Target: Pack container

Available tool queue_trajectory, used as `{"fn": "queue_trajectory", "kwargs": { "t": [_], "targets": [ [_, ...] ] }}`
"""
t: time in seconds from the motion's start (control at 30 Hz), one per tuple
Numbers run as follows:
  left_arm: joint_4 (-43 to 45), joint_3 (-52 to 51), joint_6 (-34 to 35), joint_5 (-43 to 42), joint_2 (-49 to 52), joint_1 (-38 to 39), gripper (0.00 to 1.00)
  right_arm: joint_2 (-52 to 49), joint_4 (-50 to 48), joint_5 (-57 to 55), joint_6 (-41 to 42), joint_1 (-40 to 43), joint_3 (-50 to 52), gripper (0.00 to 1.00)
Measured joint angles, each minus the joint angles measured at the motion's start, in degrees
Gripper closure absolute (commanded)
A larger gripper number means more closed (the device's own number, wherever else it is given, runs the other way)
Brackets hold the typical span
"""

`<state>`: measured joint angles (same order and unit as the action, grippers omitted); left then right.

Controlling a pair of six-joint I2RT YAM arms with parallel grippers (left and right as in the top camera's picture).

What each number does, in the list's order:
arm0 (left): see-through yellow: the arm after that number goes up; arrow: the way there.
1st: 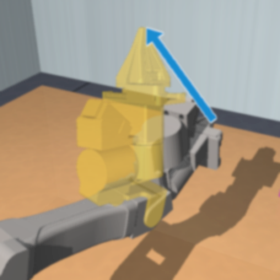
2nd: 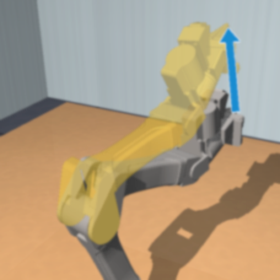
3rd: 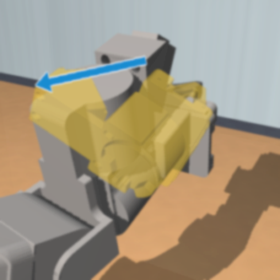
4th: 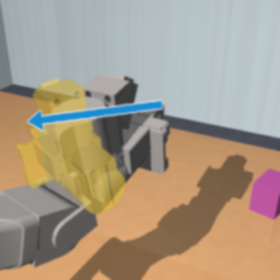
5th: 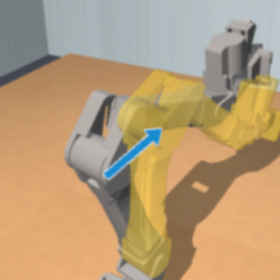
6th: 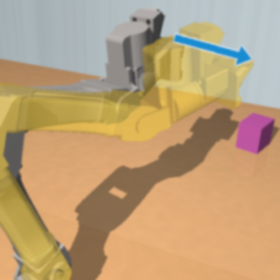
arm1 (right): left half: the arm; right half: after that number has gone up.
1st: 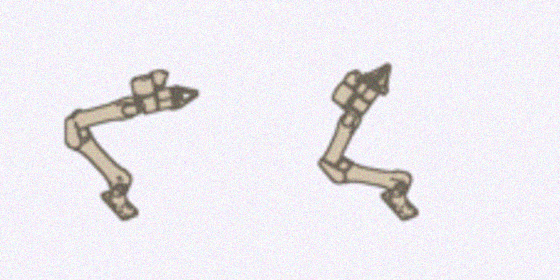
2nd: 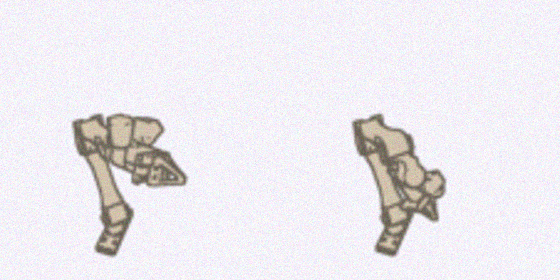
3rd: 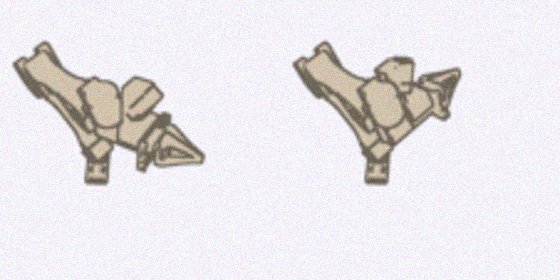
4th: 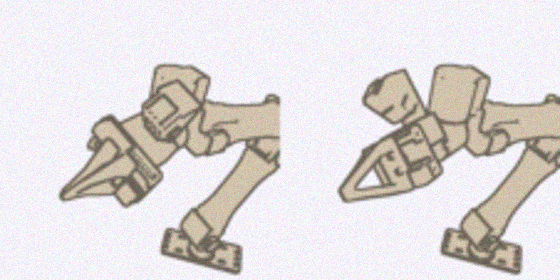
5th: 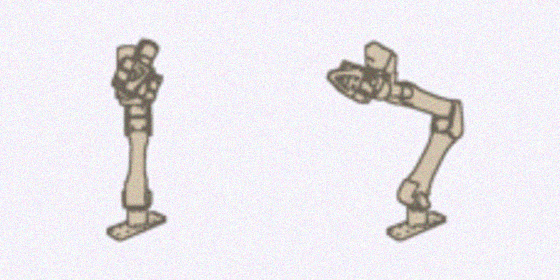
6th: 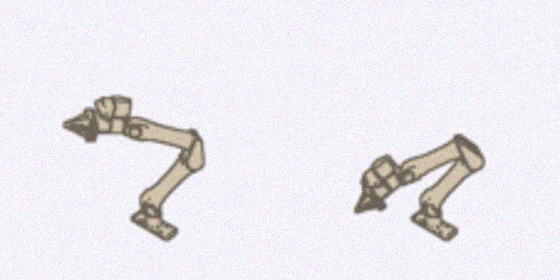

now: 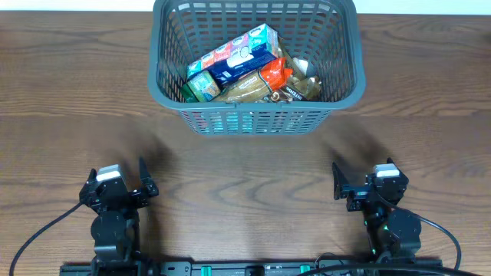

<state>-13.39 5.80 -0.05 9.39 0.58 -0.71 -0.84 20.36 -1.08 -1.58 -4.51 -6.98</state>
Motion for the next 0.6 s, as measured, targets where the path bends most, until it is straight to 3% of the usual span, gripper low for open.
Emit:
{"fn": "queue_trajectory", "kwargs": {
  "t": [0.6],
  "targets": [
    [0.0, 0.0, 0.0, 0.0, 0.0, 0.0, 0.01, 0.0, 0.0, 0.0, 0.1, 0.0, 0.0, 0.01]
  ]
}}
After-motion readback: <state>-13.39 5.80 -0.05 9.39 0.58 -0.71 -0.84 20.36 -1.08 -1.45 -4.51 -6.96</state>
